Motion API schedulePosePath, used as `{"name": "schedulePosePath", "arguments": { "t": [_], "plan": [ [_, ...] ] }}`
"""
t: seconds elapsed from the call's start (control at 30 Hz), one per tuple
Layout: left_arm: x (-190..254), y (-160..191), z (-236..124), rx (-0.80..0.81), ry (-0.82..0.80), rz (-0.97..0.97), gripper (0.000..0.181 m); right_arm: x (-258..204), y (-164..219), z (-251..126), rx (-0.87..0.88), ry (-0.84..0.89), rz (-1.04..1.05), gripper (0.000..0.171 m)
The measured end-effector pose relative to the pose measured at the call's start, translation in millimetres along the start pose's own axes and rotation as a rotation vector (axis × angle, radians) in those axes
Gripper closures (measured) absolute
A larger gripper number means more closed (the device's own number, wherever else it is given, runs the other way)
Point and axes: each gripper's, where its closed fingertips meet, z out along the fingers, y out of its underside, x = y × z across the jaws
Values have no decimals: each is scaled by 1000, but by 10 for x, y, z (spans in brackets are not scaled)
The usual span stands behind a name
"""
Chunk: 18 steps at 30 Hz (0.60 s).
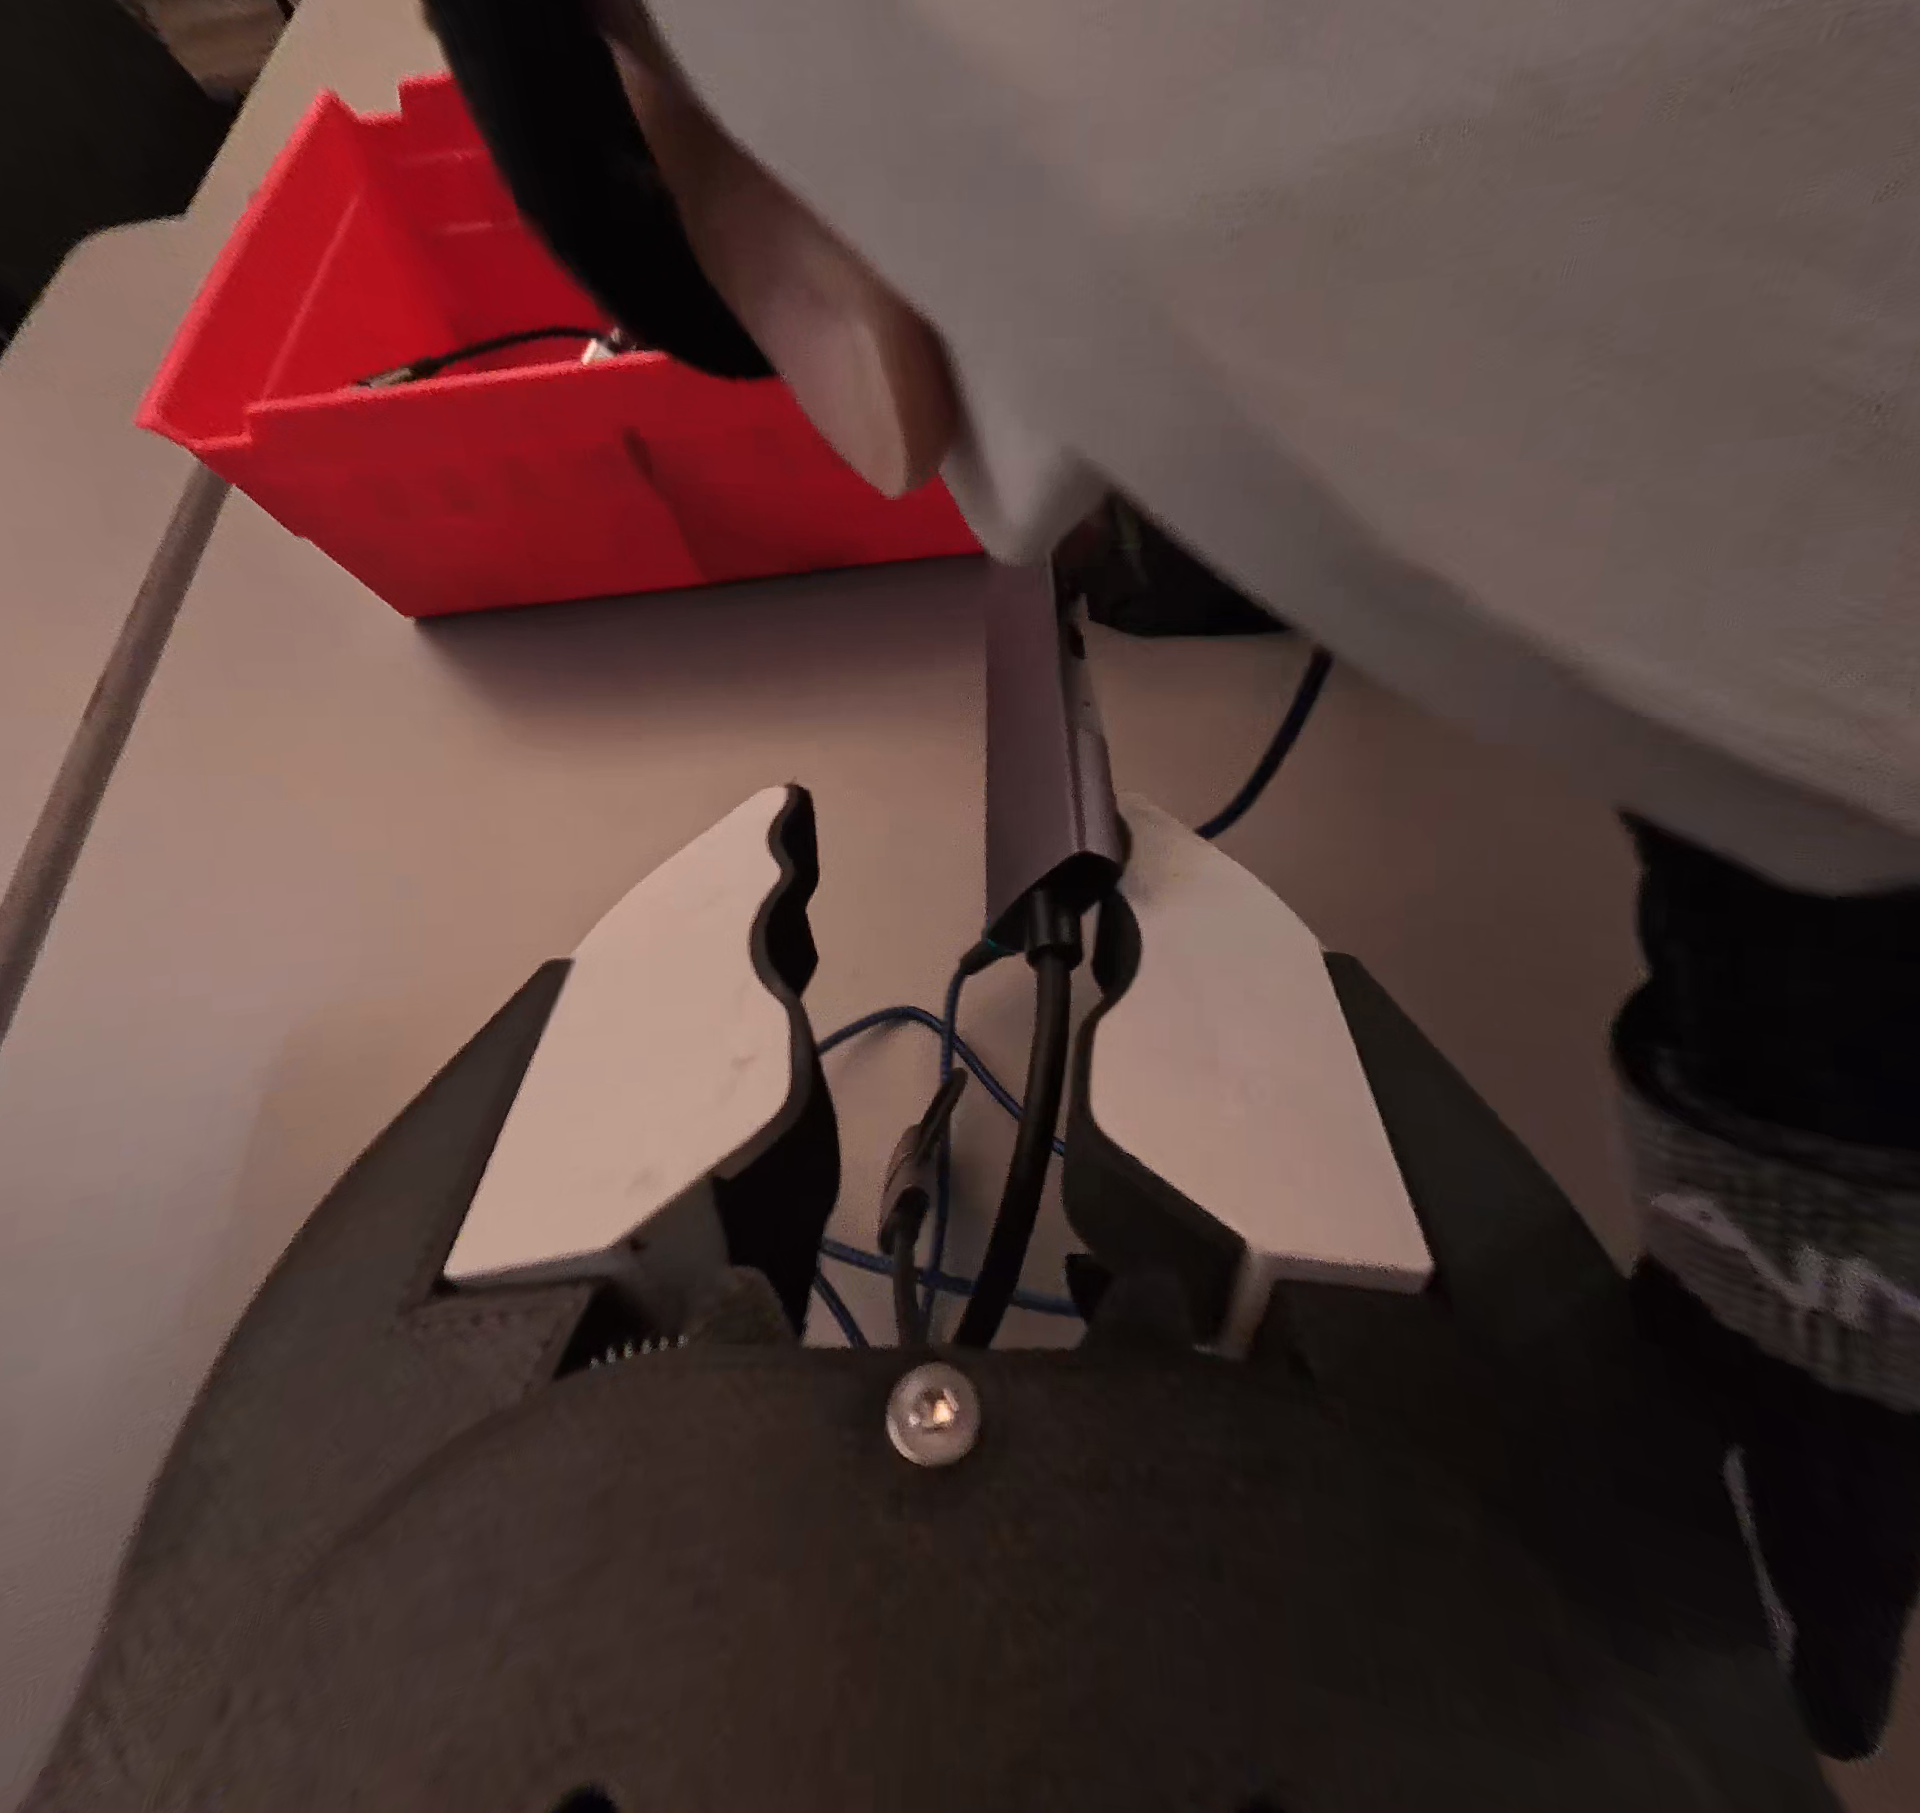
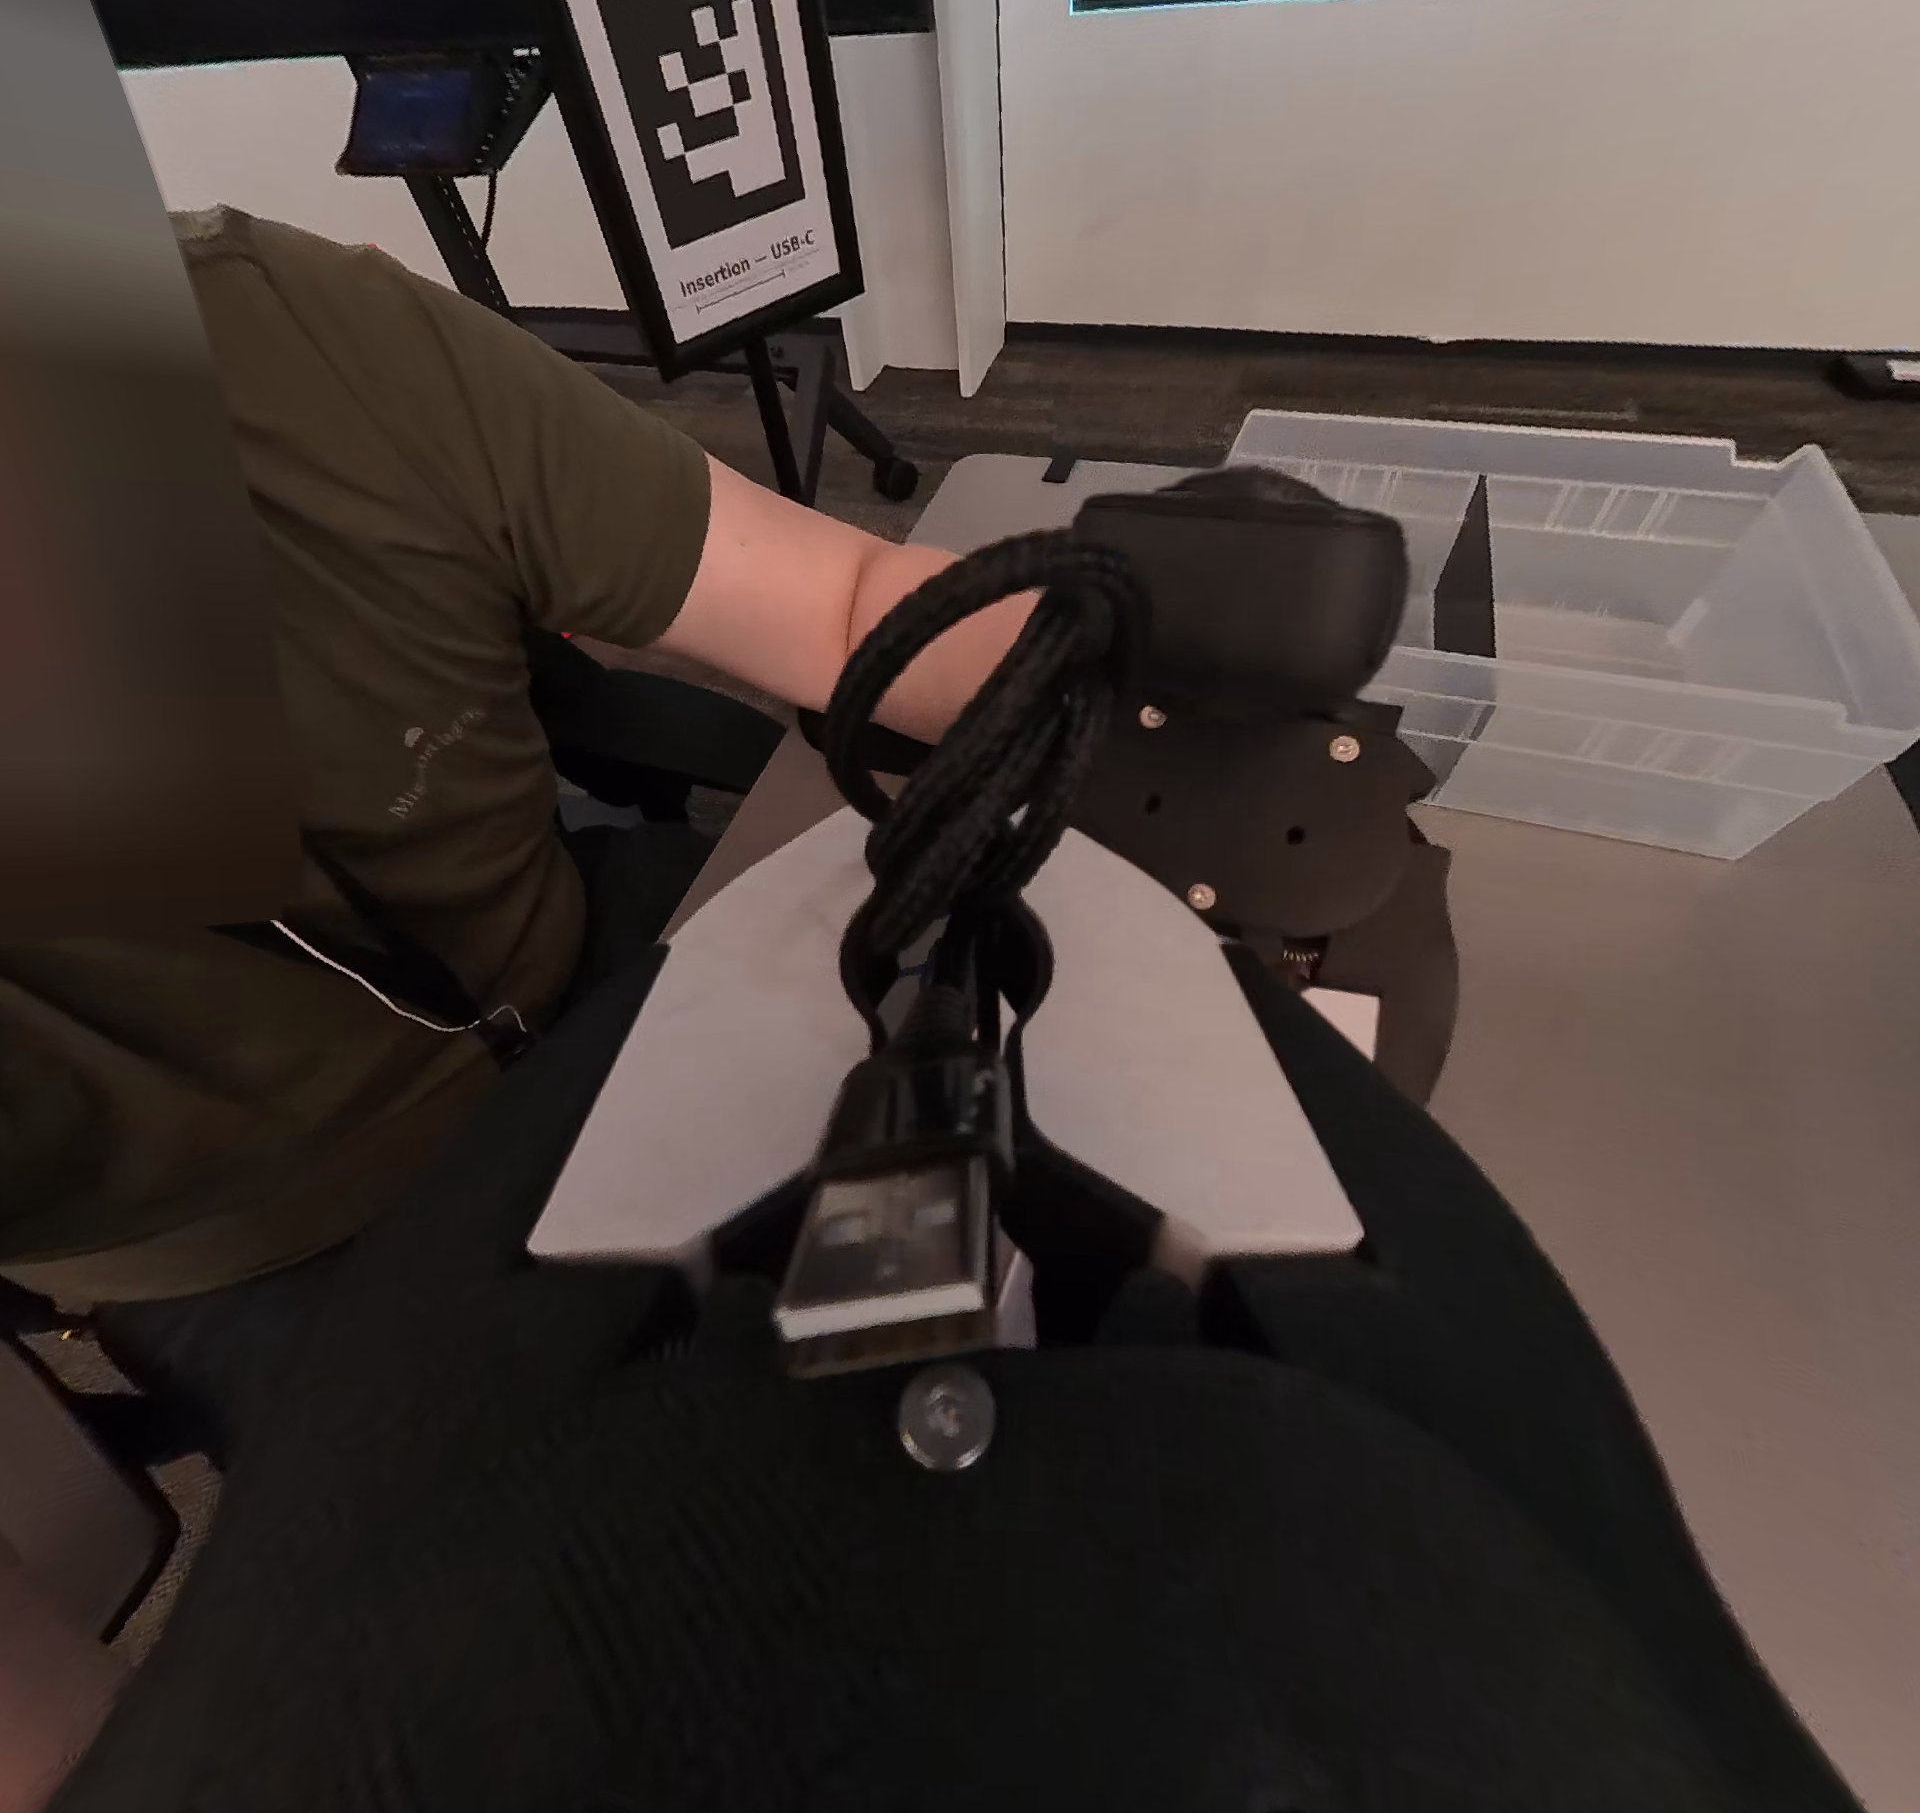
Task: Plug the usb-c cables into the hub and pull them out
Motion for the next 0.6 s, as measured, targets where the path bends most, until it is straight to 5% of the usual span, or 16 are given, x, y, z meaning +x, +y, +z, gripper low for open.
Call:
{"name": "schedulePosePath", "arguments": {
  "t": [0.23, 0.6],
  "plan": [
    [53, -81, 24, 79, -11, 89, 170, -23, -18, -27, 17, -5, -39, 155],
    [-392, -29, -263, -58, -352, 231, 174, -106, 239, -51, -177, 64, -232, 150]
  ]
}}
